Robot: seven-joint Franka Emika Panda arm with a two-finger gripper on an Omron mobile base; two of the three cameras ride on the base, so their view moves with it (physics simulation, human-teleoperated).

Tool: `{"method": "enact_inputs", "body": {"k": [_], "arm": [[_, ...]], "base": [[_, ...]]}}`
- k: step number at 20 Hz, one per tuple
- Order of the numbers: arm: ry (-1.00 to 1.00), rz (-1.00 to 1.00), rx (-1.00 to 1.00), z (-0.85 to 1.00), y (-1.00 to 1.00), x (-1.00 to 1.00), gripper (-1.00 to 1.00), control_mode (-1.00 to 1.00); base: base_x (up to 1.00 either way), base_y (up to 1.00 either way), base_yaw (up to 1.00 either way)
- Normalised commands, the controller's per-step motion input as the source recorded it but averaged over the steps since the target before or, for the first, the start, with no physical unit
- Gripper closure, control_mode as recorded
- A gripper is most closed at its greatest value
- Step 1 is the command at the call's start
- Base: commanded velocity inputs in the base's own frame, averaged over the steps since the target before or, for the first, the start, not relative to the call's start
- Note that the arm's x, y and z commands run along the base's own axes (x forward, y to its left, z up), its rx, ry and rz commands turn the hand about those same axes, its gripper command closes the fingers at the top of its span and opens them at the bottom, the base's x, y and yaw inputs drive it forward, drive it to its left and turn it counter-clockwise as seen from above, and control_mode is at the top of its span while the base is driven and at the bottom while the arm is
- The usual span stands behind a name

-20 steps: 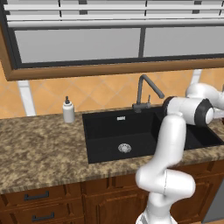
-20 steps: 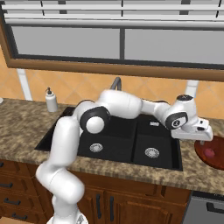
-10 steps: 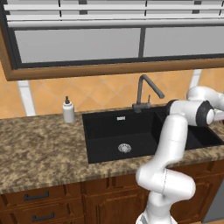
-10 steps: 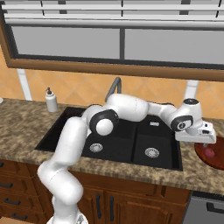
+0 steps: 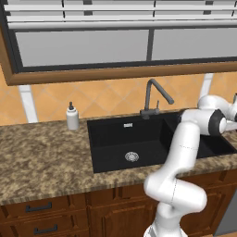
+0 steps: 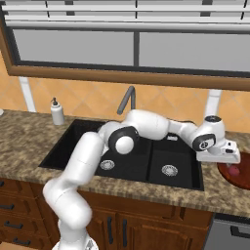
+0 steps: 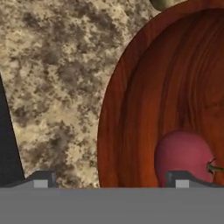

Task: Pick the tomato from the sink and place it in the bowl. Then pick the bowl and place it in the microwave. Then close the microwave door and press the start button.

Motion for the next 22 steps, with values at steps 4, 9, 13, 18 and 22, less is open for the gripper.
{"method": "enact_inputs", "body": {"k": [4,9,13,18,22], "arm": [[0.00,0.05,0.00,-0.26,-0.37,0.06,1.00,-1.00],[0.00,0.02,0.00,-0.07,-0.06,-0.03,1.00,-1.00],[-0.04,0.12,-0.11,0.00,0.39,-0.53,1.00,-1.00],[-0.13,0.21,-0.22,0.00,0.47,-0.45,1.00,-1.00],[-0.16,0.25,-0.48,0.08,0.57,-0.26,1.00,-1.00]], "base": [[0.00,0.00,0.00],[0.00,0.00,0.00],[0.00,0.00,0.00],[0.00,0.00,0.00],[0.00,0.00,0.00]]}}
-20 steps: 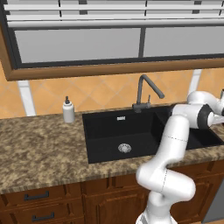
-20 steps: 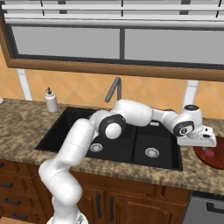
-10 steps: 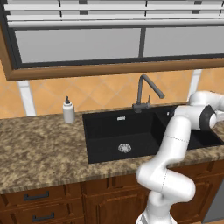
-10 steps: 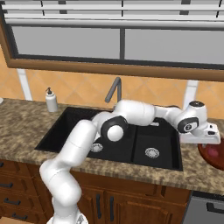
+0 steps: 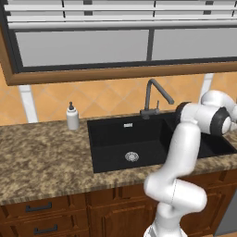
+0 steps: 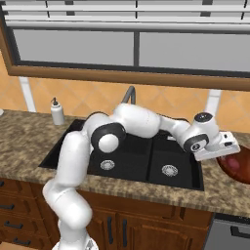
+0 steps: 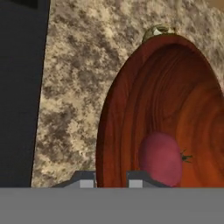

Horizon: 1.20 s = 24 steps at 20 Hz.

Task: Pick the tomato from the sink and place it in the bowl. Then pick the bowl and place it in the microwave. Then close the microwave door and press the start button.

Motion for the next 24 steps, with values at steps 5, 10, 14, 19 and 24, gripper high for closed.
{"method": "enact_inputs", "body": {"k": [5,10,14,19,24], "arm": [[0.06,0.33,-0.27,0.67,0.39,-0.22,1.00,-1.00],[0.02,0.33,-0.01,1.00,0.14,-0.28,1.00,-1.00],[0.00,0.32,0.00,0.81,0.17,-0.64,1.00,-1.00],[0.00,0.39,0.01,0.77,0.47,-0.53,1.00,-1.00],[-0.01,0.40,-0.01,0.67,0.63,-0.39,1.00,-1.00]], "base": [[0.00,0.00,0.00],[0.00,0.00,0.00],[0.00,0.00,0.00],[0.00,0.00,0.00],[0.00,0.00,0.00]]}}
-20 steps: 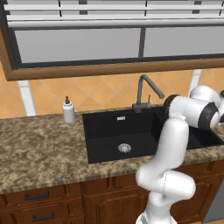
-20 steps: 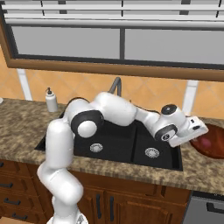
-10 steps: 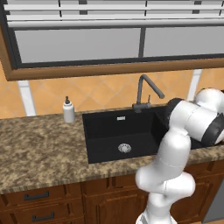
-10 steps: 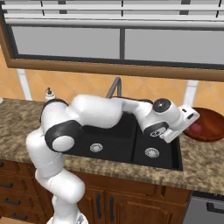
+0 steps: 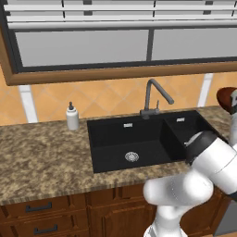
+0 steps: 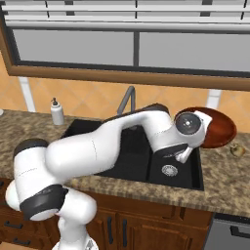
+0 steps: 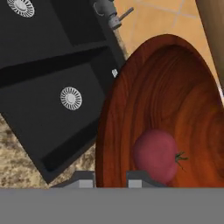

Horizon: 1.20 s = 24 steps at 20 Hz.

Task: Pick the tomato from the sink and place it in the bowl. Then pick the bowl and place it in the microwave. Then close the microwave door and press the start button.

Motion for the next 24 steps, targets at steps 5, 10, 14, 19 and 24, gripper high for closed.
{"method": "enact_inputs", "body": {"k": [5,10,14,19,24], "arm": [[0.00,0.29,0.00,0.50,0.82,-0.20,1.00,-1.00],[-0.12,0.15,0.00,0.50,0.86,-0.41,1.00,-1.00],[-0.01,0.19,-0.01,0.44,0.91,-0.24,1.00,-1.00],[-0.02,0.25,-0.04,0.41,0.91,-0.15,1.00,-1.00],[0.00,0.25,0.00,0.27,0.60,-0.31,1.00,-1.00]], "base": [[0.00,0.00,0.00],[0.00,0.00,0.00],[0.00,0.00,0.00],[0.00,0.00,0.00],[0.00,0.00,0.00]]}}
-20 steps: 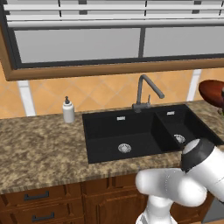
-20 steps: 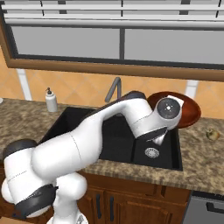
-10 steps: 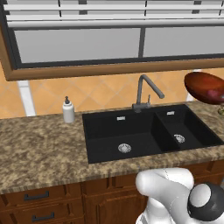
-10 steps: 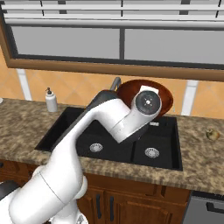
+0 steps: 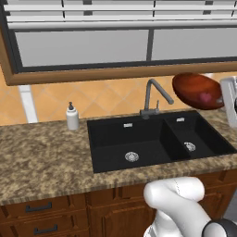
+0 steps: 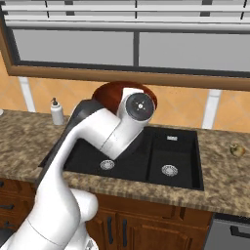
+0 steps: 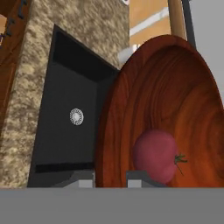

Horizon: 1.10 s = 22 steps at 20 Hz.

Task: Pick the tomato from the sink and place it in the bowl. Then pick the bowl and place it in the microwave. Then close the microwave door and press the start button.

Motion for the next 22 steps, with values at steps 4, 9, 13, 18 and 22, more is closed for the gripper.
{"method": "enact_inputs", "body": {"k": [4,9,13,18,22], "arm": [[-0.01,0.20,0.00,0.16,0.43,-0.53,1.00,-1.00],[-0.03,0.06,0.00,0.05,0.11,-0.25,1.00,1.00],[0.00,0.00,0.00,0.00,0.00,0.00,1.00,1.00],[0.00,0.00,0.00,0.00,0.00,0.00,1.00,1.00],[0.00,0.00,0.00,0.00,0.00,0.00,1.00,1.00]], "base": [[0.00,0.00,0.00],[-0.21,-0.05,0.01],[-0.38,-0.46,-0.36],[-0.17,-0.59,-0.66],[-0.11,-0.42,-0.73]]}}
